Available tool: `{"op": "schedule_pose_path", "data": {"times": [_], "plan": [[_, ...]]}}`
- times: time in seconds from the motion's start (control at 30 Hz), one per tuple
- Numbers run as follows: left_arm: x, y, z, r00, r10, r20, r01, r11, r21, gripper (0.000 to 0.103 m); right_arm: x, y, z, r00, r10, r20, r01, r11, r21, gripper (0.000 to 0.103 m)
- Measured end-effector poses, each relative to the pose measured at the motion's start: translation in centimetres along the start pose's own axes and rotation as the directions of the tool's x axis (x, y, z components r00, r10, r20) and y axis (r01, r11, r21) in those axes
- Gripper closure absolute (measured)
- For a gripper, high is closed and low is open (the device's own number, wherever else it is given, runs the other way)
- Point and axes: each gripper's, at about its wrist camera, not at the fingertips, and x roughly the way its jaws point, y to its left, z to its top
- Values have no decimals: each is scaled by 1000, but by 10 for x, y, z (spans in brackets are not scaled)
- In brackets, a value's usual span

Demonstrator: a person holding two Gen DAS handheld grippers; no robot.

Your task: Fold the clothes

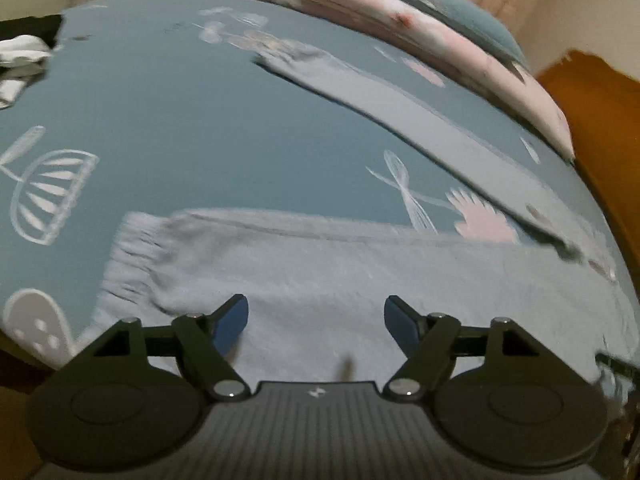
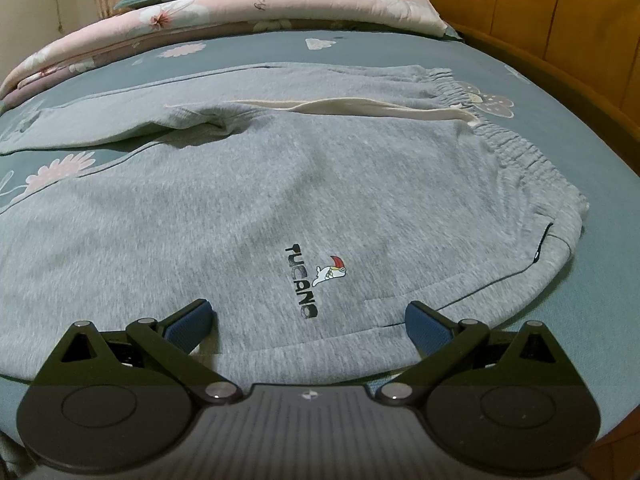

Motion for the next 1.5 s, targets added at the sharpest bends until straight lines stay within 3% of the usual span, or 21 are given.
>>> {"op": "schedule_pose_path", "data": {"times": [0.13,0.4,0.57,0.73,0.9,1.0,1.2,1.37,1.5], "plan": [[16,-4,-18,996,59,-61,-58,998,19,28,0,0,-1,1000,1,0,-1,1000,1,0],[0,-20,-31,988,149,-39,-143,981,134,27,-1,1,-3,1000,-2,11,2,1000,-5,0],[-14,-54,-8,993,110,33,-115,971,211,27,-2,0,-5,1000,1,26,-1,1000,-10,0],[-4,-114,12,996,51,73,-75,927,367,26,-2,1,-7,999,-1,37,1,1000,-9,0],[32,-163,12,999,-21,35,3,893,450,25,-3,0,-9,999,3,47,-3,1000,-13,0],[55,-177,2,1000,-29,-9,29,878,477,25,-4,0,-10,999,7,53,-6,1000,-17,0],[78,-163,-18,997,43,-67,-8,888,460,25,-5,-1,-12,998,17,66,-15,1000,-25,0],[68,-137,-24,997,53,-60,-24,912,410,24,-5,-2,-15,996,20,82,-18,999,-30,0],[58,-143,-22,995,78,-59,-46,907,419,24,-6,-1,-17,995,20,98,-17,999,-30,0]]}}
